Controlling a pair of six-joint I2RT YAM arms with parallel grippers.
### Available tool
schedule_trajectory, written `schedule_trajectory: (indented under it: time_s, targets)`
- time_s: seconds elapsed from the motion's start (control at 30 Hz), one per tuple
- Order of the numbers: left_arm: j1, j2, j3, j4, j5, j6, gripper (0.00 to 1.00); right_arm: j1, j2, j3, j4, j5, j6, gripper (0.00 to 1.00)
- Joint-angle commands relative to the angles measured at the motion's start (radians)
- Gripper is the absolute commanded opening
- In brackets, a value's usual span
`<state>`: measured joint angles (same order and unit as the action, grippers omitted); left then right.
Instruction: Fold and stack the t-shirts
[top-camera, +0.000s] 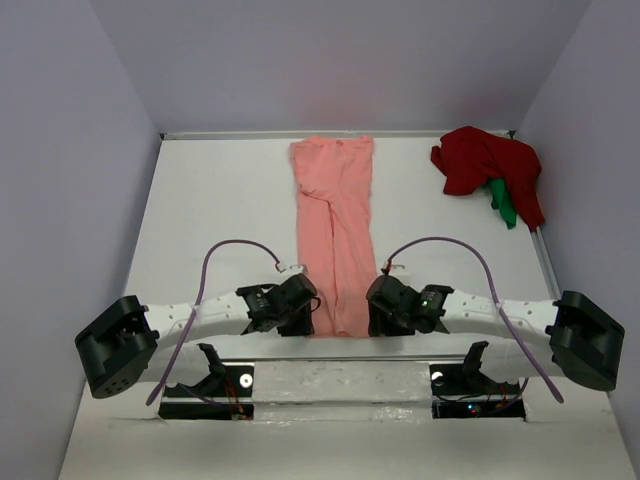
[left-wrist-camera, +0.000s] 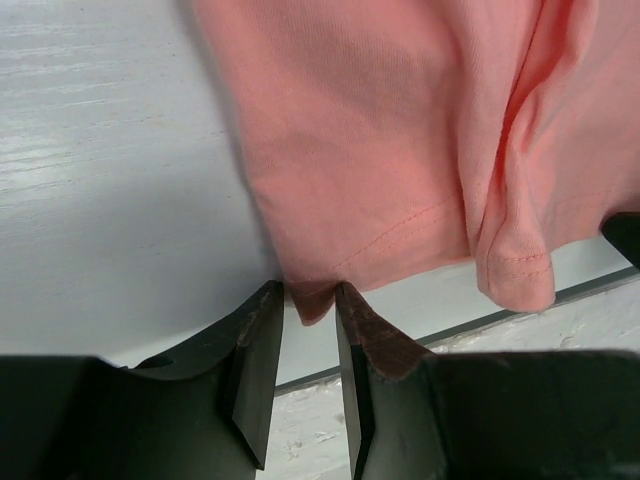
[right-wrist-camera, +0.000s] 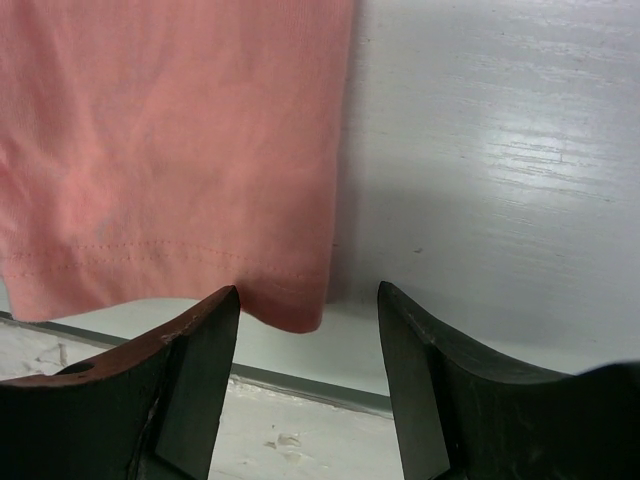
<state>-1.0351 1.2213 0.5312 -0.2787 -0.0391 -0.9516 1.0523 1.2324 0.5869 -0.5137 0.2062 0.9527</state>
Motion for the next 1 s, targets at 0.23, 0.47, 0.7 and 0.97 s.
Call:
schedule_trajectory:
  time_s: [0.23, 0.47, 0.7, 0.97]
  targets:
    - [0.021, -0.009, -0.03, 0.035, 0.015, 0.03, 0.4, -0.028, 0.073, 0.001, 0.11, -0.042, -0.022, 0.59]
    - [0.041, 0.001, -0.027, 0.042, 0.03, 0.051, 0.4, -0.037, 0.062, 0.001, 0.112, -0.047, 0.006, 0.48]
    - [0.046, -0.003, -0.033, 0.058, 0.034, 0.054, 0.4, -0.037, 0.085, 0.027, 0.092, -0.041, 0.026, 0.45]
    - [0.046, -0.065, -0.046, 0.042, 0.033, 0.025, 0.0, -0.037, 0.067, 0.039, 0.054, -0.005, 0.055, 0.18]
